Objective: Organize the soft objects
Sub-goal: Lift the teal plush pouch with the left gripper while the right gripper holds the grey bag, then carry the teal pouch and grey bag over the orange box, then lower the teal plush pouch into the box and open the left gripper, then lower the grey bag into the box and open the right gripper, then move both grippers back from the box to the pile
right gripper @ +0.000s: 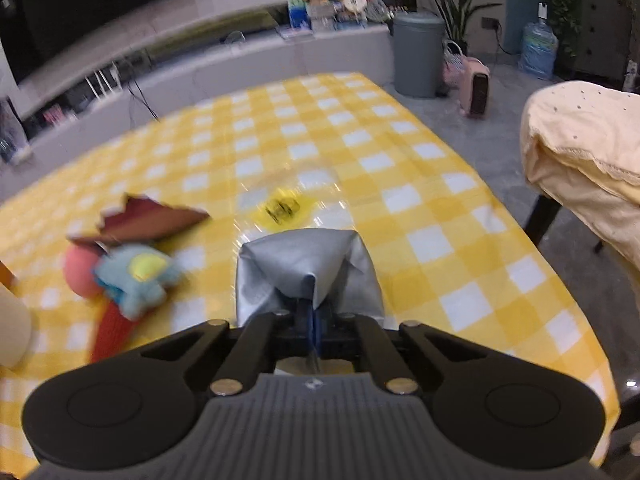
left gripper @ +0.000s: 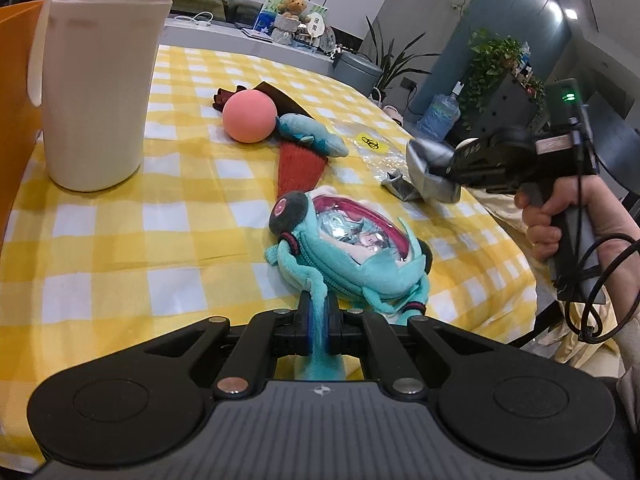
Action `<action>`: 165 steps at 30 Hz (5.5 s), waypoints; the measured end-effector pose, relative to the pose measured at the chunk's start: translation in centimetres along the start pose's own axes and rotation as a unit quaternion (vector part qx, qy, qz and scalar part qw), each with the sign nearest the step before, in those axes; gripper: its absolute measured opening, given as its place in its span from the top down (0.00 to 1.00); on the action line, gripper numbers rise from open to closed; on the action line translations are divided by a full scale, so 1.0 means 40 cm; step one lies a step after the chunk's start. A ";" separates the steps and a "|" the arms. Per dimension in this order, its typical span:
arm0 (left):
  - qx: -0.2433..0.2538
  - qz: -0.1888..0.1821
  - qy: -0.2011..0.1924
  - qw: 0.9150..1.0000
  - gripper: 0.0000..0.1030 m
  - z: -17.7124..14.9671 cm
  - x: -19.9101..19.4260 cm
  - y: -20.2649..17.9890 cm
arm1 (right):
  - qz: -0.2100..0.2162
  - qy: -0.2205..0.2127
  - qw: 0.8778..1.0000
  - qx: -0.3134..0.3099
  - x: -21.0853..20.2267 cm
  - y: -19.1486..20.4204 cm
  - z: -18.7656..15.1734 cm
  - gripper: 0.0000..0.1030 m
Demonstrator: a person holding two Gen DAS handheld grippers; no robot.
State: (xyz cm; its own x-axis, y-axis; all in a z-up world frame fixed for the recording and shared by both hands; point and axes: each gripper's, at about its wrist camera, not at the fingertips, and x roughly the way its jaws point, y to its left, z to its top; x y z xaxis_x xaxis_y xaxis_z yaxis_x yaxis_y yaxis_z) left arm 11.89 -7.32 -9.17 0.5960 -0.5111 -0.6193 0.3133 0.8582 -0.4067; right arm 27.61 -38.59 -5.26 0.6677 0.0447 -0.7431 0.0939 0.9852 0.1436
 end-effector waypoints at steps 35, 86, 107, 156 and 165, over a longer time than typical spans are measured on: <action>0.046 -0.079 -0.220 0.971 0.96 0.287 -0.429 -0.113 | 0.098 -0.170 0.978 0.069 -0.370 0.025 0.011 1.00; -0.066 0.249 -0.089 0.962 0.39 0.233 -0.429 0.447 | 0.253 -0.143 0.906 -0.308 -0.381 0.912 -0.143 1.00; -0.119 0.137 -0.244 0.953 0.00 0.235 -0.588 0.490 | 0.242 -0.101 0.902 -0.344 -0.308 1.044 -0.203 0.95; -0.094 0.167 -0.252 0.949 0.00 0.243 -0.606 0.484 | 0.311 -0.134 0.870 -0.359 -0.425 1.046 -0.202 0.03; -0.049 0.168 -0.303 0.937 0.00 0.272 -0.670 0.344 | 0.275 -0.249 0.890 -0.266 -0.621 0.873 -0.116 0.03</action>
State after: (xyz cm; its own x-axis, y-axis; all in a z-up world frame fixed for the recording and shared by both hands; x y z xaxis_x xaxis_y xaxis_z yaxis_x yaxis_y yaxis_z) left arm 8.26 18.70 9.14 0.9685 -0.0668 -0.2397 -0.0181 0.9419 -0.3354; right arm 10.88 -4.54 15.19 0.7615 0.5959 -0.2550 -0.6225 0.7819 -0.0320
